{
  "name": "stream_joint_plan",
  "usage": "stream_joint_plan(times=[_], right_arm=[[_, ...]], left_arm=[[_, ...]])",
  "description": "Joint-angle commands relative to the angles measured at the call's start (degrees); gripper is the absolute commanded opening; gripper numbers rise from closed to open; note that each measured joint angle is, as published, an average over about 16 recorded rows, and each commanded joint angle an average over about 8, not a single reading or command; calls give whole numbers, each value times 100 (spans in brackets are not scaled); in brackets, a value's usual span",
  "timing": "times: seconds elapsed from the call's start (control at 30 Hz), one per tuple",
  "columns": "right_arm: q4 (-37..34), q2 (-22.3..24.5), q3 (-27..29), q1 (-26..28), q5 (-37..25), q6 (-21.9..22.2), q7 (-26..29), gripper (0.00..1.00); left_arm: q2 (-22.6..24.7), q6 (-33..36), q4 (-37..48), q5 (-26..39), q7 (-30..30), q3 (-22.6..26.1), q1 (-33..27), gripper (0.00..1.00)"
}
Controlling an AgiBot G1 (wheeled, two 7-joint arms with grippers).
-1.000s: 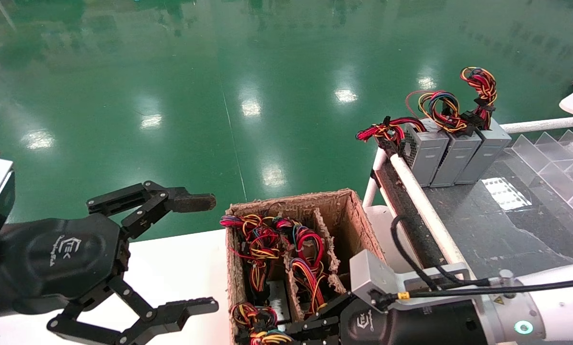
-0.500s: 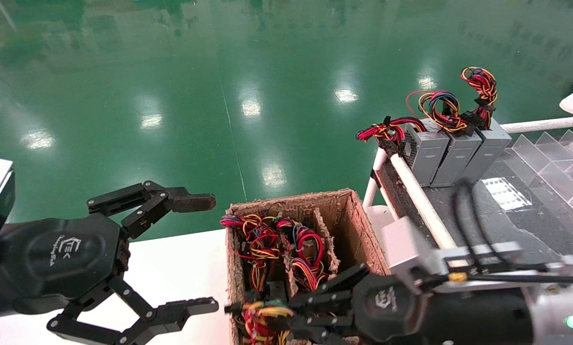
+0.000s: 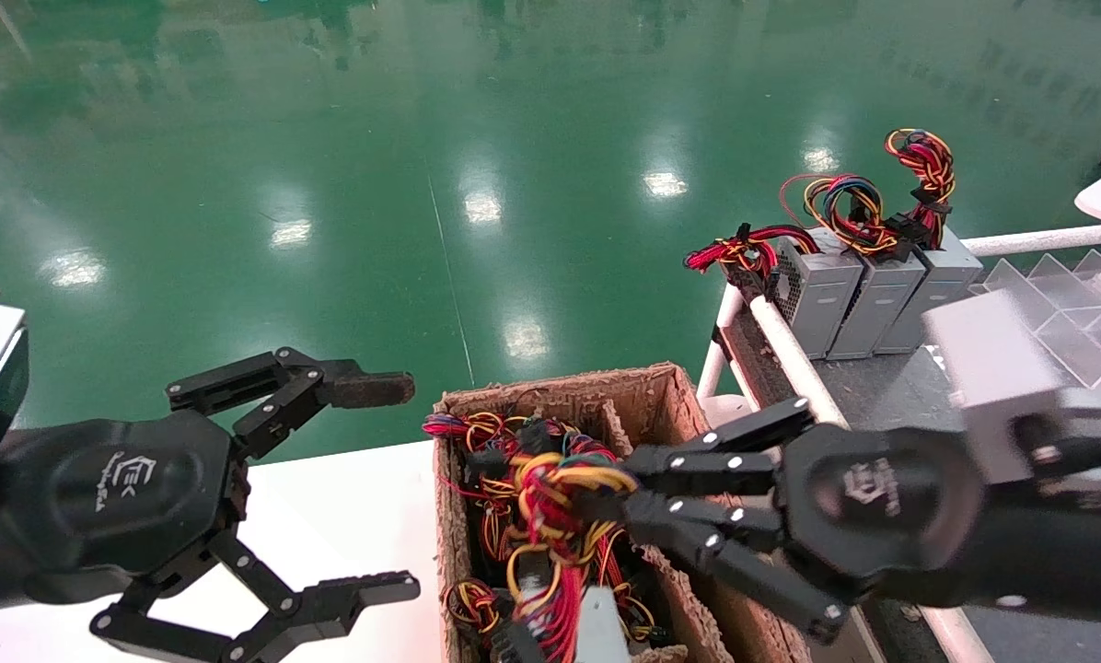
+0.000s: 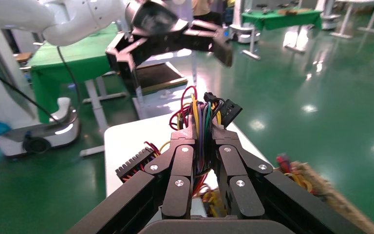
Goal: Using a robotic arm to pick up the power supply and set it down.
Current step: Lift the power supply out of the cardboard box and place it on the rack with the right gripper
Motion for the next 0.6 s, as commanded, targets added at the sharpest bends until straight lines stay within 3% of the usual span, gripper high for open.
stream_joint_plan(times=[0.03,0.6], right_arm=[[32,92,92,-23,95,28,-32,0],[-245,1104,1026,59,654,246,-566,0]], left_arm=[[0,0,0,0,0,0,0,100],[-1,-1,0,-2,1,2,-1,100]])
